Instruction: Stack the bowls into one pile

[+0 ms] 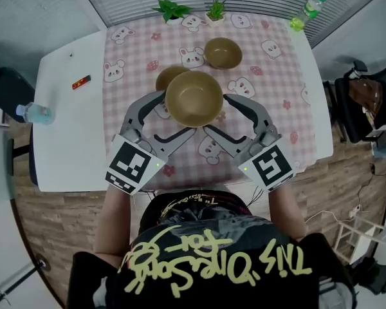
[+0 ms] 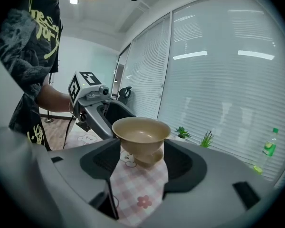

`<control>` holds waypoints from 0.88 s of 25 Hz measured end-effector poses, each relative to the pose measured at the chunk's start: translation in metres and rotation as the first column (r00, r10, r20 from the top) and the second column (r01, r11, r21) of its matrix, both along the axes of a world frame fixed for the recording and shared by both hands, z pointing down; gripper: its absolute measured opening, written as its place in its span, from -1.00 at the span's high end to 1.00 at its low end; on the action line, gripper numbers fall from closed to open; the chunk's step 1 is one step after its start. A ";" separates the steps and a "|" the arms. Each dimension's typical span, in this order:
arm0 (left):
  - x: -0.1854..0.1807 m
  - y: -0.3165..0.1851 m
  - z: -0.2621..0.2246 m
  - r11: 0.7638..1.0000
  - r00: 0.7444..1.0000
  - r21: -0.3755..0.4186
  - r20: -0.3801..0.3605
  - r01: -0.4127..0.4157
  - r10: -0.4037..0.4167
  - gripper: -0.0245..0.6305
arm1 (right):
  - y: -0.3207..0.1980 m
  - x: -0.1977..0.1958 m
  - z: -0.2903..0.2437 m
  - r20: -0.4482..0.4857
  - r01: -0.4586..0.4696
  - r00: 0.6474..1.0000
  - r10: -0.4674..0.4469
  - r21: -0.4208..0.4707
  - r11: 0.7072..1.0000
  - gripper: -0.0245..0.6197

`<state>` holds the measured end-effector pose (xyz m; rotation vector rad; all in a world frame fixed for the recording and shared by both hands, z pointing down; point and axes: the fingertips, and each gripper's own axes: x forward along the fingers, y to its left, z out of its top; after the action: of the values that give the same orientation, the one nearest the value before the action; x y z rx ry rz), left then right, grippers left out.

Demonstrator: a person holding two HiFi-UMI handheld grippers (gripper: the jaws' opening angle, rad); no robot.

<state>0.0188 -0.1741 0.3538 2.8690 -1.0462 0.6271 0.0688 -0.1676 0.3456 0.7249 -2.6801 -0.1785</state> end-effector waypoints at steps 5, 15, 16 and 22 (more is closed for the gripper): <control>-0.014 -0.011 0.004 1.000 1.000 0.000 0.002 0.008 -0.008 -0.23 | -0.011 -0.014 0.005 -0.003 -0.003 1.000 0.003 0.001 1.000 0.02; -0.034 -0.031 0.010 1.000 1.000 -0.012 0.012 -0.006 0.006 -0.23 | -0.031 -0.035 0.010 -0.009 -0.025 1.000 0.025 -0.016 1.000 0.02; -0.036 -0.033 0.011 1.000 1.000 -0.014 0.011 -0.006 0.006 -0.23 | -0.033 -0.036 0.011 -0.009 -0.027 1.000 0.027 -0.018 0.999 0.02; -0.045 -0.043 0.019 0.999 1.000 -0.040 -0.003 -0.010 0.010 -0.24 | -0.042 -0.046 0.018 -0.026 -0.037 0.999 0.037 -0.029 0.999 0.02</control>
<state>-0.0263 -0.2169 0.3733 2.8414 -1.0075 0.6369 0.0230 -0.2094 0.3633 0.7576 -2.6380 -0.1378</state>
